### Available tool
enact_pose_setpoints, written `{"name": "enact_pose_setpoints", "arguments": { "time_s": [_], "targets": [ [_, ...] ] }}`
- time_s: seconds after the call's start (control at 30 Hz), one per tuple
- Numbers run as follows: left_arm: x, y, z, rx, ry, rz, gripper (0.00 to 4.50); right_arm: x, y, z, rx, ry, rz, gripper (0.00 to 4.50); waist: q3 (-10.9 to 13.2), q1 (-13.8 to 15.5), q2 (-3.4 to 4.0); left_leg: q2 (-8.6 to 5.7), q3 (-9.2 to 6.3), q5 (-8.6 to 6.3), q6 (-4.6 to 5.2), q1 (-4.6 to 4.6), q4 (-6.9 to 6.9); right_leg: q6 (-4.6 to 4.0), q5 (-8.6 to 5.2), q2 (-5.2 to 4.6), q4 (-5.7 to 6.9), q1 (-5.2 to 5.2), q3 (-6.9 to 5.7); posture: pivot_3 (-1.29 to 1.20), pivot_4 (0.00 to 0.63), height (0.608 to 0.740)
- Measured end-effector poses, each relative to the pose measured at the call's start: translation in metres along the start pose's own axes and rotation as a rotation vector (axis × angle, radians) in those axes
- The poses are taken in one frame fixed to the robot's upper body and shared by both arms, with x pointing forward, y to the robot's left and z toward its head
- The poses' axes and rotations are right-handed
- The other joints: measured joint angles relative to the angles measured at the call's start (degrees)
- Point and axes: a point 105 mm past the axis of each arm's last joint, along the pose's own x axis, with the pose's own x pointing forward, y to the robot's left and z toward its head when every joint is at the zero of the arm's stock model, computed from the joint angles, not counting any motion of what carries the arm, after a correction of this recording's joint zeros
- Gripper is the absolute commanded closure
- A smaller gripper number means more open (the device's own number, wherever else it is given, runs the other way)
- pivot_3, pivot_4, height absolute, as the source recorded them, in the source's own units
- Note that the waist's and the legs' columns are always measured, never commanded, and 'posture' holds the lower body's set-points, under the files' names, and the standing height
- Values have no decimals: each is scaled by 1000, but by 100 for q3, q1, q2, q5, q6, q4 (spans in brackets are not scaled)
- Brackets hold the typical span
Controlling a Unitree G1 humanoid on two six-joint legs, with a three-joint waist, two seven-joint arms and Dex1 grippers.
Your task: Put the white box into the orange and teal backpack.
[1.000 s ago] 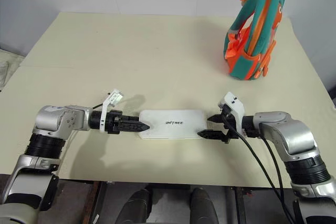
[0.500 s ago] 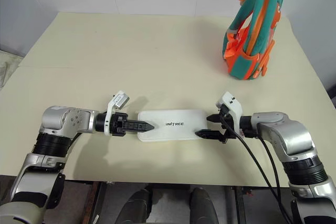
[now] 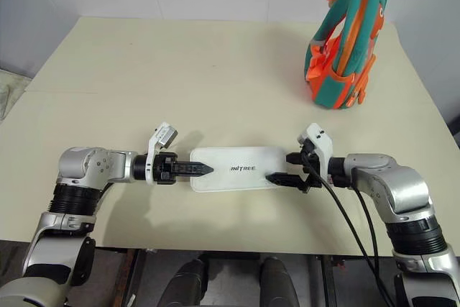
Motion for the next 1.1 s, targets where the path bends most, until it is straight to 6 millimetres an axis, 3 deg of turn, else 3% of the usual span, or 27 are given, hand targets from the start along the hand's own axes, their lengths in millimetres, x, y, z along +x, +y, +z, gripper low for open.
{"name": "enact_pose_setpoints", "arguments": {
  "time_s": [0.1,0.27,0.37,0.57,0.87,0.97,1.1],
  "targets": [
    [-16,1,8,38,-57,33,3233,-14,-18,20,-32,-74,-146,0,0,-11,0,0,1,0,-1,-1,-2,0,0,-1,0,-5,1,0,150,740],
    [-47,8,10,64,-133,121,3233,-60,-60,85,-137,-305,-574,0,0,-1,1,0,2,1,-3,-2,-11,-4,-1,-2,-1,-12,2,0,150,740],
    [-52,9,8,58,-147,125,3233,-77,-72,103,-135,-381,-749,0,-1,11,0,0,0,0,-3,-3,-17,-5,-2,-3,-8,-11,1,0,150,740],
    [-53,10,5,79,-150,124,3233,-59,-86,113,-69,-434,-883,0,-1,-3,0,0,2,1,-4,-3,-18,-5,-2,-3,-5,-12,2,0,150,740],
    [-53,9,-1,103,-152,120,3233,-71,-114,129,-103,-502,-1190,0,-1,-11,1,0,2,1,-4,-3,-28,-6,-3,-3,-6,-16,3,0,150,740],
    [-54,10,-4,93,-163,121,3233,-70,-117,133,-97,-520,-1221,0,-1,-20,1,0,2,1,-4,-2,-27,-7,-4,-3,-1,-18,4,0,150,740],
    [-53,9,-4,107,-162,129,3233,-54,-121,138,-65,-541,-1203,0,-1,-48,1,0,3,4,-7,5,-25,-8,-3,-2,14,-17,5,0,150,740]
  ]
}}
